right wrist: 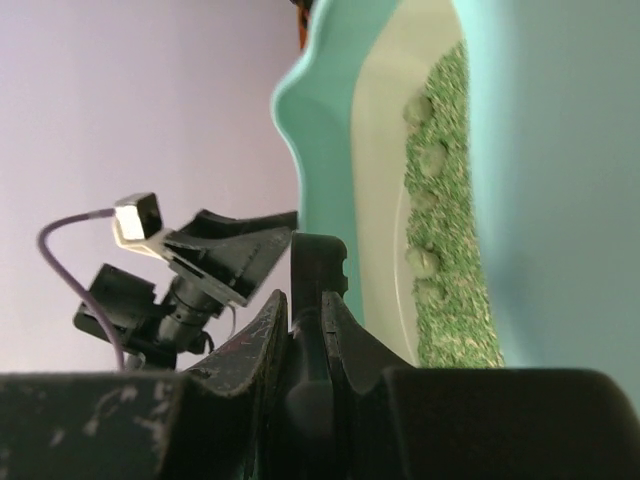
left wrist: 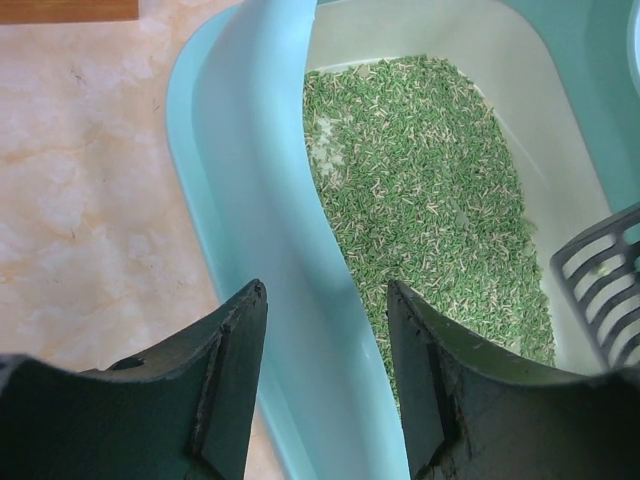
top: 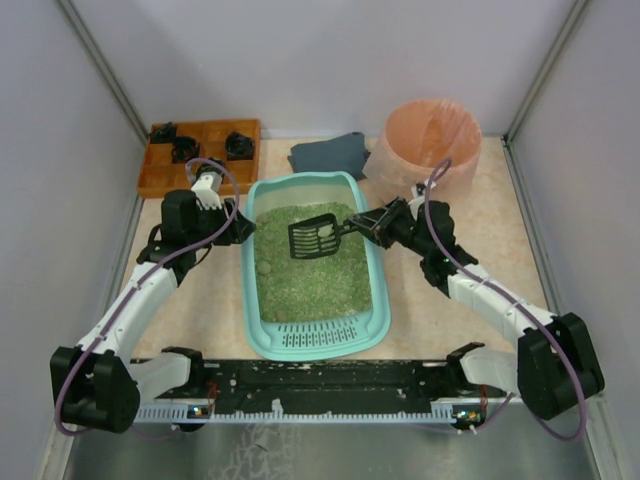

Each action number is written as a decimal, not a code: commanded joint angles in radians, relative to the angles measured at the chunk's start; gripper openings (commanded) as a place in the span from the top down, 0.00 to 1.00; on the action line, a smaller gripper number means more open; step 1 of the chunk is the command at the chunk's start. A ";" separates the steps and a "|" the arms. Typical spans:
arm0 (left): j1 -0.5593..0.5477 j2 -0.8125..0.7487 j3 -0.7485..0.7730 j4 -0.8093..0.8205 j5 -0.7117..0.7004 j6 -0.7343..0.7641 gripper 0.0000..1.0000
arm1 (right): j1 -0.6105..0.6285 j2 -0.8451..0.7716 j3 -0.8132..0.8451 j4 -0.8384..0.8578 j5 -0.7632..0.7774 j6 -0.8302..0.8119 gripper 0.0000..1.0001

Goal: Clean the litter box

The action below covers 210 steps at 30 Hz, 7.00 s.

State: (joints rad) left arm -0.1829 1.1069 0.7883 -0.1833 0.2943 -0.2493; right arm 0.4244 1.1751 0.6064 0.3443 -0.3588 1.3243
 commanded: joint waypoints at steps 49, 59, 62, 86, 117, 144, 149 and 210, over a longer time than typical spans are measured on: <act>0.008 -0.018 -0.005 -0.001 -0.007 0.012 0.42 | -0.558 0.133 0.735 -0.296 0.184 -0.966 1.00; 0.007 -0.012 -0.004 -0.001 -0.002 0.010 0.42 | -0.558 0.064 0.742 -0.271 0.130 -0.838 1.00; 0.008 -0.009 -0.003 0.002 0.003 0.009 0.42 | -0.553 0.032 0.743 -0.260 0.091 -0.786 1.00; 0.008 0.000 -0.004 0.005 0.027 0.000 0.43 | 0.182 0.072 0.662 -0.645 0.453 -0.834 1.00; 0.008 0.015 -0.001 0.002 0.029 -0.001 0.44 | 0.596 0.261 0.304 -0.510 0.758 -0.367 1.00; 0.008 0.013 0.000 0.001 0.028 0.000 0.44 | 0.599 0.493 0.268 -0.168 0.568 -0.204 1.00; 0.008 0.014 0.000 0.002 0.032 -0.002 0.44 | 0.589 0.396 0.242 -0.173 0.623 -0.208 1.00; 0.008 -0.027 -0.019 0.022 0.000 -0.002 0.45 | 0.054 -0.009 -0.197 0.459 0.068 0.070 1.00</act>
State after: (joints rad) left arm -0.1757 1.1019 0.7826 -0.1864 0.2958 -0.2466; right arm 0.4465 1.1805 0.3431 0.7181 -0.2481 1.3952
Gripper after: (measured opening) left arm 0.552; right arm 0.157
